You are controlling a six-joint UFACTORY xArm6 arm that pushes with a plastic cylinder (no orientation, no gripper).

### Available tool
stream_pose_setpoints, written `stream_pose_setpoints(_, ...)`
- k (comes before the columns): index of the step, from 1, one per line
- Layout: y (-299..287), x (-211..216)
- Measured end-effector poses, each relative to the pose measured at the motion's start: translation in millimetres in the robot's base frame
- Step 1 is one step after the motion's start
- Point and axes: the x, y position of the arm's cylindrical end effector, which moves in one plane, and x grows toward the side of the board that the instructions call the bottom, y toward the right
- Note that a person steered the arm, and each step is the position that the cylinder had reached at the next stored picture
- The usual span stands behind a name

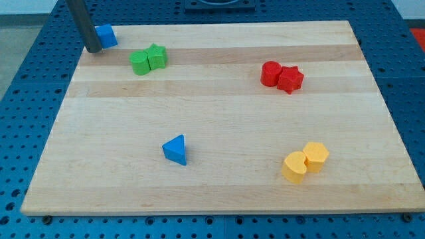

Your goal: Place the yellow hexagon towards the top center of the board

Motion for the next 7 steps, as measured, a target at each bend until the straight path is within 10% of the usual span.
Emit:
stream_pose_setpoints(4, 9.0, 13.3)
stream_pose_setpoints(7, 58.7, 111.6)
